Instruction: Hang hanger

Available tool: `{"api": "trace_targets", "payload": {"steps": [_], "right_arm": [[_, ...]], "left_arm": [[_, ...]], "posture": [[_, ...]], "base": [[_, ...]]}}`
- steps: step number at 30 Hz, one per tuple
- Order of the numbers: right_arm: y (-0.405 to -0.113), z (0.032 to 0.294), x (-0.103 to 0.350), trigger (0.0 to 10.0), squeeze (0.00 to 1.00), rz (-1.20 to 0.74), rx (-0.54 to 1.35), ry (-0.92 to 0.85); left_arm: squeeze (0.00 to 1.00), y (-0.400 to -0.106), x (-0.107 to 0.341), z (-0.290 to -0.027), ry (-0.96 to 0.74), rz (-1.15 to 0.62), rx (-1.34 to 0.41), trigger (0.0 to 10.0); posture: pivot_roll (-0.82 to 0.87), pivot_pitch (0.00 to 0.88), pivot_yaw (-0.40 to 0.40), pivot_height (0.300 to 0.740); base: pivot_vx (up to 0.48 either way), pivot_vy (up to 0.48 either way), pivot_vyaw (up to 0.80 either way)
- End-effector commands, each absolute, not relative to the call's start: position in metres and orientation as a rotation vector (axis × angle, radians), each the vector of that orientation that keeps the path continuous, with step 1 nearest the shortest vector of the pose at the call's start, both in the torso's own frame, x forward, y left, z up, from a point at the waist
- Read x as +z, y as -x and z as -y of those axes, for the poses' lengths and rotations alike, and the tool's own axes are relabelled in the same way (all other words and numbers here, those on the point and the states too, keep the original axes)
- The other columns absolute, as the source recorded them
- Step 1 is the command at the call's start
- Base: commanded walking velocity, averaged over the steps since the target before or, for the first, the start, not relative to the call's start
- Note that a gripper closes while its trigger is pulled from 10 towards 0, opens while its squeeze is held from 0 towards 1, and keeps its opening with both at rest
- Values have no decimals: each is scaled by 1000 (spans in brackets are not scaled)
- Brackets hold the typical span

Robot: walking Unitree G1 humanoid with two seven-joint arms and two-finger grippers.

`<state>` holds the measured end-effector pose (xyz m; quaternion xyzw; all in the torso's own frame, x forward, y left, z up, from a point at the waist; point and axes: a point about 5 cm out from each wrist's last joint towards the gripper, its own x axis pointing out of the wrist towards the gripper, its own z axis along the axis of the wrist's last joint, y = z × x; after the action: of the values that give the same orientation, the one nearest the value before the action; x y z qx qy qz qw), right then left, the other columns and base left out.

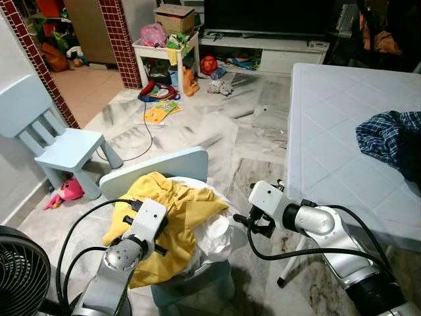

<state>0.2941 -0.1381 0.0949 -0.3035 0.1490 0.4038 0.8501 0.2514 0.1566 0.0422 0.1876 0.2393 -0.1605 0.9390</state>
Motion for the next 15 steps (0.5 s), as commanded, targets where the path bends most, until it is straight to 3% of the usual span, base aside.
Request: {"api": "trace_targets", "payload": {"steps": [1,3,4,5,7,9,10,11,15], "right_arm": [[-298,138,101,10000,0,-289,845,646],[-297,139,100,10000,0,-292,846,647],[-297,139,100,10000,0,-293,846,648],[-296,139,100,10000,0,-294,846,648],[-297,139,100,10000,0,-294,847,648],[-297,139,100,10000,0,-294,847,648],[-297,139,100,10000,0,-295,846,650],[-297,139,100,10000,0,-295,845,650],[-297,138,99,10000,0,-295,849,649]], "left_arm": [[1000,-250,46,-158,-433,-478,-315,10000],[1000,-245,46,-154,-460,-489,-335,10000],[835,-241,45,-152,-451,-508,-350,10000],[51,-239,44,-150,-449,-516,-358,10000],[0,-238,44,-150,-456,-518,-355,10000],[0,-236,45,-151,-465,-517,-350,10000],[686,-234,46,-151,-464,-517,-353,10000],[1000,-232,49,-152,-462,-516,-351,10000],[1000,-233,53,-152,-491,-503,-351,10000]], "posture": [[-75,2,26,740],[-76,3,27,740],[-76,3,27,740],[-76,3,27,740],[-76,3,27,740],[-77,5,28,740],[-77,5,28,740],[-77,5,28,740],[-67,5,25,740]], "base": [[0,0,0],[0,0,0],[0,0,0],[0,0,0],[0,0,0],[0,0,0],[0,0,0],[0,0,0],[0,0,0]]}}
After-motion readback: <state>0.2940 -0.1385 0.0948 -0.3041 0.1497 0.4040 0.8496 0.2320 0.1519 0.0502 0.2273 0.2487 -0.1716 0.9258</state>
